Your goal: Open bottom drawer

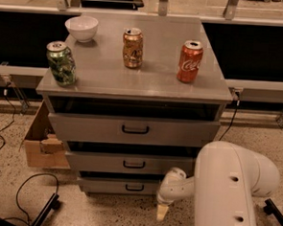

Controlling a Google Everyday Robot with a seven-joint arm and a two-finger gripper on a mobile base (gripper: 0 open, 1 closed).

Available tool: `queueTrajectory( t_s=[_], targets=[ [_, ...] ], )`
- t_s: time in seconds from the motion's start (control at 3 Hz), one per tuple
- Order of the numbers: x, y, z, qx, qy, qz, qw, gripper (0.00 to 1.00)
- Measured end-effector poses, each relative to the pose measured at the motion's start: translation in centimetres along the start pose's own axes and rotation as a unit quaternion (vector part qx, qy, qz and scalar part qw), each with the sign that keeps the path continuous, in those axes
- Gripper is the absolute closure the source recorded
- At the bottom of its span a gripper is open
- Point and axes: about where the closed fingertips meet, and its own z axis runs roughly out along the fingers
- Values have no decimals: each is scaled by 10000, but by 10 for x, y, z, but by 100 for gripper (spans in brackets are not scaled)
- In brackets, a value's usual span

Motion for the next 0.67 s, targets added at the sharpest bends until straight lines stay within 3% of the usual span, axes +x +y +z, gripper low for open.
queueTrajectory(
  t_s=[0.33,0.67],
  targets=[
    [11,-35,3,475,112,-82,9988,0],
    [10,-45,15,546,147,-100,9984,0]
  ],
)
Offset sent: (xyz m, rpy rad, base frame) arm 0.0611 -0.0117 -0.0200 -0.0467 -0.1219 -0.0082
